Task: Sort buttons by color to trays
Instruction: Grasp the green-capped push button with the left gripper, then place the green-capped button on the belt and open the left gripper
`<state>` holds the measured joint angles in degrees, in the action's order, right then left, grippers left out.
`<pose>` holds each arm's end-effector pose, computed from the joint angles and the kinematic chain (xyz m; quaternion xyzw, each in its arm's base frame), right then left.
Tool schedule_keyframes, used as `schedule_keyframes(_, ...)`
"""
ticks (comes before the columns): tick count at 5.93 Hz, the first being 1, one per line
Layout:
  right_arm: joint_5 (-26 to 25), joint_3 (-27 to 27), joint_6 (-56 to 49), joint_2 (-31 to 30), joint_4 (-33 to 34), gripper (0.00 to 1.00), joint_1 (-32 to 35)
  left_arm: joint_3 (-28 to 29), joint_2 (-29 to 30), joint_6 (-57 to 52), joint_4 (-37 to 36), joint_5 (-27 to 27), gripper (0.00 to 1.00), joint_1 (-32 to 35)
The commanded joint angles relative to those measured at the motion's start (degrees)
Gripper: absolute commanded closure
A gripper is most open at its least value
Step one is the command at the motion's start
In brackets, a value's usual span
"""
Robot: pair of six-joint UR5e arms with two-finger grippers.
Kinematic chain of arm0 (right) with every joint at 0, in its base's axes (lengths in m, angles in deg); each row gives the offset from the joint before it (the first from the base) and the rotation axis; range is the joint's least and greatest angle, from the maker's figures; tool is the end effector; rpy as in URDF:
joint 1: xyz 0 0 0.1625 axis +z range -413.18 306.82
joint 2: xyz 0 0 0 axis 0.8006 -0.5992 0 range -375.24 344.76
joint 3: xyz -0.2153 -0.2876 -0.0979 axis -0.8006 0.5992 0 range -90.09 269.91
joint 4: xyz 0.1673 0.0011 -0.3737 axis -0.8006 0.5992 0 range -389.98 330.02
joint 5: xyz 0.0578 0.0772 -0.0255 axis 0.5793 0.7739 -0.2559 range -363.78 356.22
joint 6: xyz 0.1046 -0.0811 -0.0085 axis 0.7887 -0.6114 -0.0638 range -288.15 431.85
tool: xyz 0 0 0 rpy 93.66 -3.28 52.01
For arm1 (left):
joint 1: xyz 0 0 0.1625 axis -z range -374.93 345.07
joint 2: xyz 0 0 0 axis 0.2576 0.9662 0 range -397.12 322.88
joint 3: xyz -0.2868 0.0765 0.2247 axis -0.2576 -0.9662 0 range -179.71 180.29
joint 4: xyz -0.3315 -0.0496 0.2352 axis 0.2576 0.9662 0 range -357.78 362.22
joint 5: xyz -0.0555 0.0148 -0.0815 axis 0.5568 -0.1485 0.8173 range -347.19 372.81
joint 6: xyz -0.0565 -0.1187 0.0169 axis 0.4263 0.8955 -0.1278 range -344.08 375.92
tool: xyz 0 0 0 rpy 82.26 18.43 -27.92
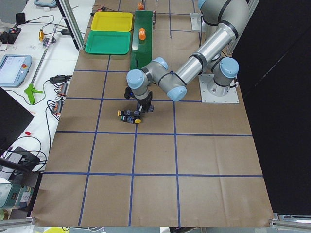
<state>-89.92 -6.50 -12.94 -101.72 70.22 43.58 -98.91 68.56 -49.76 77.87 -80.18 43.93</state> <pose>0.2007 -0.4843 0.3356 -0.7164 0.6969 -0.0230 0.0247 0.1637 -0.5154 0.2097 -0.2978 -0.9499 -0.0803 0.0513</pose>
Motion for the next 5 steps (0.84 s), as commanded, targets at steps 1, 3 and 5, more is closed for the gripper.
schedule_keyframes(1,0.00,0.00,-0.11,0.00,0.00,0.00,0.00,1.28,-0.57,-6.89,0.74,-0.70,1.00,13.67)
schedule_keyframes(3,0.00,0.00,-0.11,0.00,0.08,0.00,-0.08,0.42,-1.96,-22.10,0.11,-0.44,1.00,22.15)
schedule_keyframes(5,0.00,0.08,-0.11,0.00,0.08,0.00,-0.08,-0.38,-0.13,-28.53,-2.25,-0.79,1.00,25.76)
